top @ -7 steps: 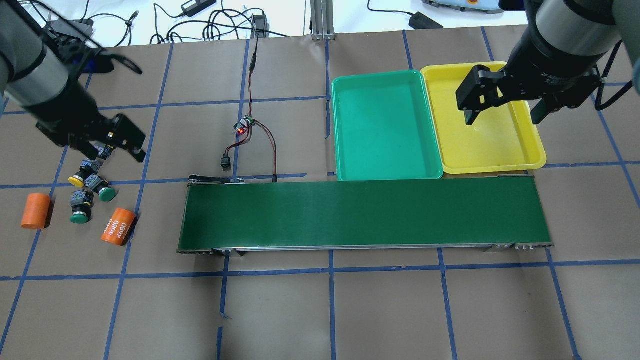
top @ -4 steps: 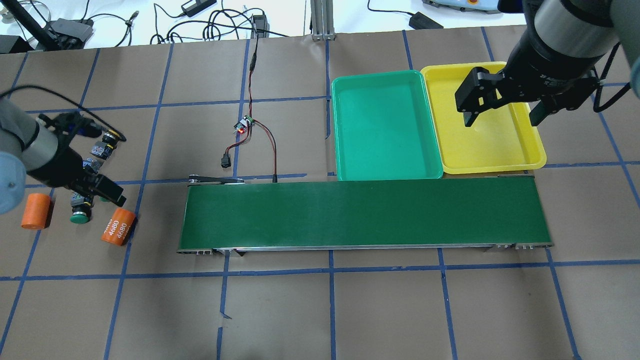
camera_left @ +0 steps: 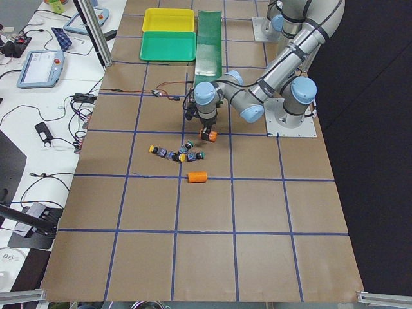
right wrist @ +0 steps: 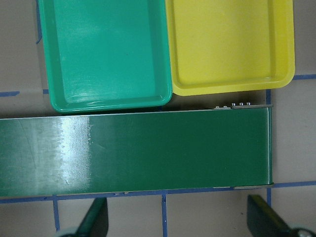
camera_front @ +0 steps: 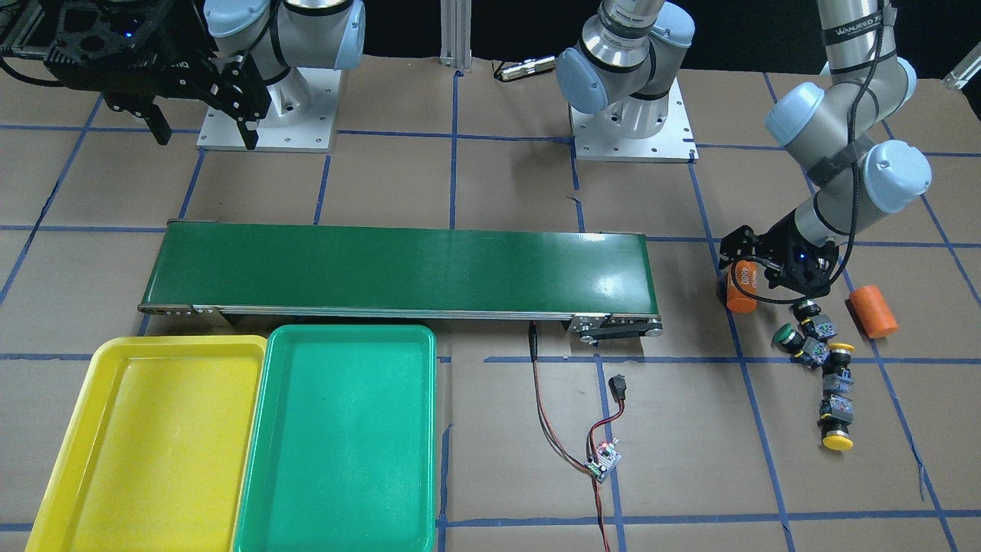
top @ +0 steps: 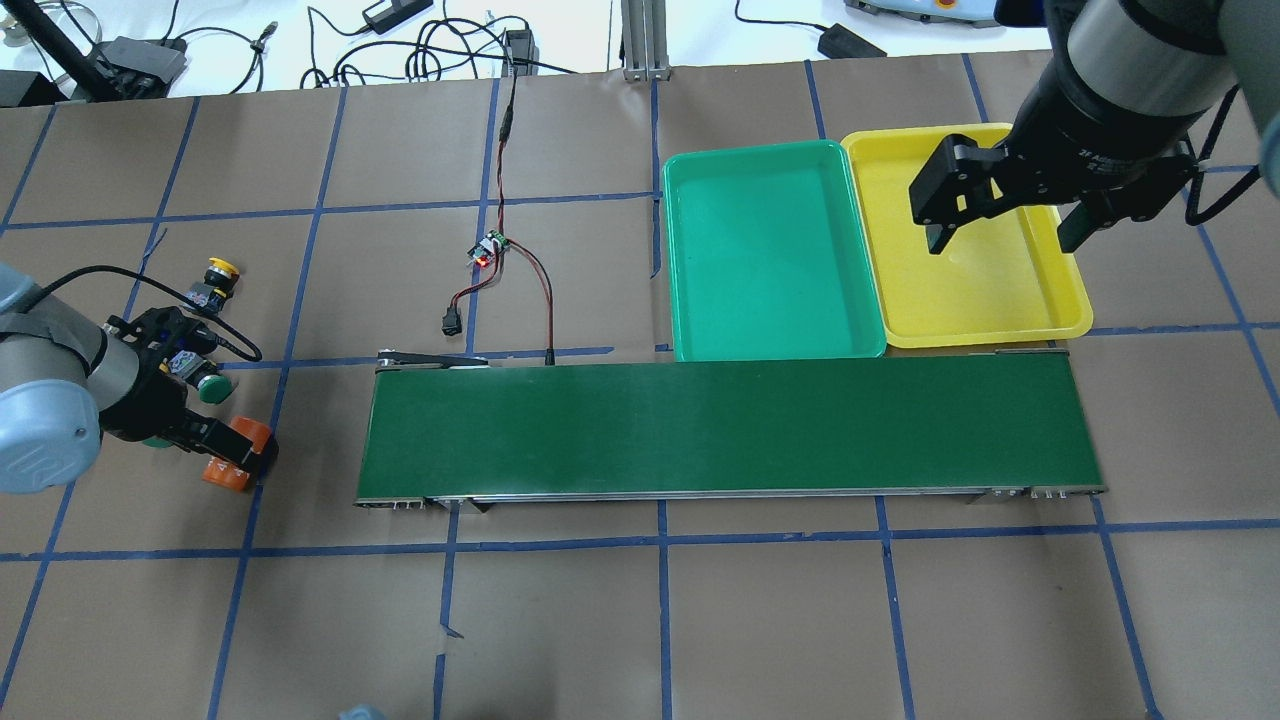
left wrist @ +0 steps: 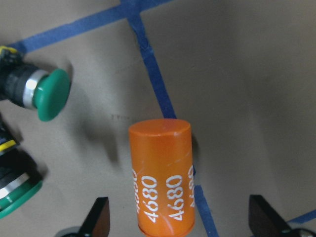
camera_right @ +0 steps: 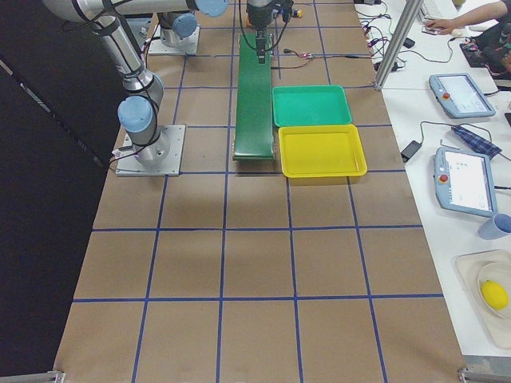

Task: Sort buttons by color to trays

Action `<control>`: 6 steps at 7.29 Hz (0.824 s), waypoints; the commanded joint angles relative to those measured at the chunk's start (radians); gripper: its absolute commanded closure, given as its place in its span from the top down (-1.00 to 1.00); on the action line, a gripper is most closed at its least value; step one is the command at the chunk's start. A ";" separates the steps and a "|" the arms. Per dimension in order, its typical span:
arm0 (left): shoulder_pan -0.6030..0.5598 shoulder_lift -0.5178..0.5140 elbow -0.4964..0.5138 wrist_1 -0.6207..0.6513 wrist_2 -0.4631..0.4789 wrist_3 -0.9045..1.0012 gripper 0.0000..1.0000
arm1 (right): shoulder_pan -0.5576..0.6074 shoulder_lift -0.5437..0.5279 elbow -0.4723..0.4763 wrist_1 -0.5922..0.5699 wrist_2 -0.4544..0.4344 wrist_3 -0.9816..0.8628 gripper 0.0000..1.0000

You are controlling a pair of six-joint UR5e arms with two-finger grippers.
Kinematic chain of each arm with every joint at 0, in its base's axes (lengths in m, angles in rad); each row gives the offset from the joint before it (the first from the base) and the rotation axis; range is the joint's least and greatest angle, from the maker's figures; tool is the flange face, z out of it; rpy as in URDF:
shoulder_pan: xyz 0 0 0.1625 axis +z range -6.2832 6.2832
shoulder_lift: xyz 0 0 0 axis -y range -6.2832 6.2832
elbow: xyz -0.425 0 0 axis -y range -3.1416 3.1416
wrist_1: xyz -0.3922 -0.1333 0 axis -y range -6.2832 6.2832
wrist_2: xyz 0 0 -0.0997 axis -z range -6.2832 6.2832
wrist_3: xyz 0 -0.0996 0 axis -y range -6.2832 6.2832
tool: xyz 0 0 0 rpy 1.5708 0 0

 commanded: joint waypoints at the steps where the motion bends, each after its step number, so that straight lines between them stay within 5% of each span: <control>1: 0.002 -0.052 -0.009 0.042 -0.004 -0.002 1.00 | 0.000 0.000 -0.001 -0.001 0.000 -0.001 1.00; 2: 0.002 -0.070 -0.009 0.053 -0.001 0.003 0.34 | 0.000 0.000 -0.001 -0.001 0.000 -0.002 1.00; 3: 0.002 -0.070 -0.011 0.054 0.007 0.010 -0.62 | 0.000 0.001 -0.001 -0.001 0.000 0.000 1.00; 4: -0.016 -0.040 -0.009 0.053 0.007 0.030 -1.00 | 0.000 0.000 -0.001 -0.001 0.002 0.000 1.00; 6: -0.066 0.037 0.011 -0.005 0.002 0.145 -1.00 | 0.000 0.000 -0.001 -0.001 0.002 0.000 1.00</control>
